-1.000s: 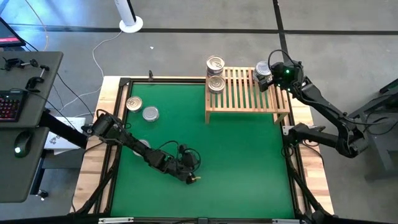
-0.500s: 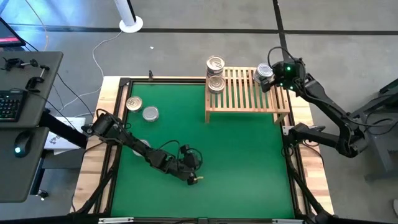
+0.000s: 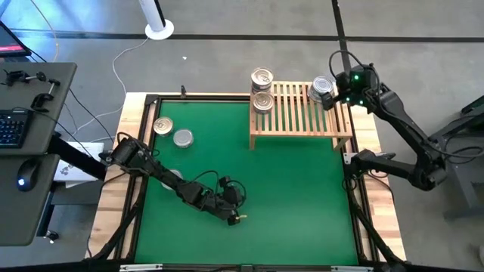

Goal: Stack canned seafood by type on shelf
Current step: Adjust the stacked green tuna cans on the shelf, then put the green tuna can on the shelf

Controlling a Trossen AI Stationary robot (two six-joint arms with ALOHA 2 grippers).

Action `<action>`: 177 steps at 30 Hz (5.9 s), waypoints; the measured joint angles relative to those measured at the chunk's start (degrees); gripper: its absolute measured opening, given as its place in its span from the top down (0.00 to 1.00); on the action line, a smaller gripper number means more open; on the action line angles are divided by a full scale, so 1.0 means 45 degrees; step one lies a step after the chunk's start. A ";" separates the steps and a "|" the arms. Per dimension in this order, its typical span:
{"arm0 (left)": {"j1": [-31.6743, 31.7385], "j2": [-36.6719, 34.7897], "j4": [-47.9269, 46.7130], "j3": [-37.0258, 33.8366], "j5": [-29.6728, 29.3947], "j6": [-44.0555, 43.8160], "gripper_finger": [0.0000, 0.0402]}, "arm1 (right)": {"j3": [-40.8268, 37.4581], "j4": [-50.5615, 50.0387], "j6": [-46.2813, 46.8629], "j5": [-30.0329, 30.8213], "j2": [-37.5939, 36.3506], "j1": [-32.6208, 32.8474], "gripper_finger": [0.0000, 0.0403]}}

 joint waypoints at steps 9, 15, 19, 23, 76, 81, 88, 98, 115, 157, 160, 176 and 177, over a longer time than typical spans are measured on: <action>0.0000 0.0000 0.0000 0.0000 -0.0005 0.0000 1.00 | 0.0856 -0.0728 0.0568 0.1182 -0.0556 0.1242 0.01; 0.0019 0.0000 0.0001 0.0000 -0.0203 0.0043 1.00 | 0.0303 -0.0433 0.1575 0.0720 -0.2273 0.3419 0.01; 0.0031 0.0000 0.0027 0.0000 -0.0379 0.0246 1.00 | -0.0964 0.0653 0.2435 0.0819 -0.3478 0.5506 0.01; 0.0145 0.0000 0.0034 0.0000 -0.0384 0.0268 1.00 | -0.2232 0.2098 0.3008 0.1418 -0.3773 0.7040 0.01; 0.0321 0.0000 0.0051 -0.0010 -0.0335 0.0253 1.00 | 0.9016 -0.7692 -0.1210 0.4500 0.9988 0.3433 1.00; 0.0290 0.0000 0.0049 -0.0010 -0.0340 0.0253 1.00 | 0.9016 -0.7802 -0.1214 0.4554 0.9983 0.3415 1.00; 0.0248 0.0000 0.0044 -0.0010 -0.0340 0.0253 1.00 | 0.9011 -0.8304 -0.1196 0.5048 0.9983 0.3285 1.00; 0.0253 0.0000 0.0044 -0.0010 -0.0344 0.0253 1.00 | 0.9011 -0.8911 -0.0979 0.5078 0.9978 0.2932 1.00; 0.0253 0.0000 0.0044 -0.0010 -0.0340 0.0253 1.00 | 0.9002 -0.9883 -0.0360 0.5493 0.9973 0.2402 1.00; 0.0177 0.0000 0.0048 -0.0010 -0.0352 0.0228 1.00 | 0.9002 -0.9873 -0.0505 0.5984 0.9968 0.2099 1.00; 0.0175 0.0000 0.0049 -0.0010 -0.0355 0.0225 1.00 | 0.9002 -0.9846 -0.0510 0.5979 0.9968 0.2103 1.00; 0.0175 0.0000 0.0053 -0.0010 -0.0389 0.0033 1.00 | 0.8927 -0.5159 -0.1740 0.1490 0.7134 0.3509 1.00; 0.0175 0.0000 0.0053 -0.0010 -0.0393 0.0020 1.00 | 0.8735 -0.4656 -0.1719 0.1095 0.6805 0.3788 1.00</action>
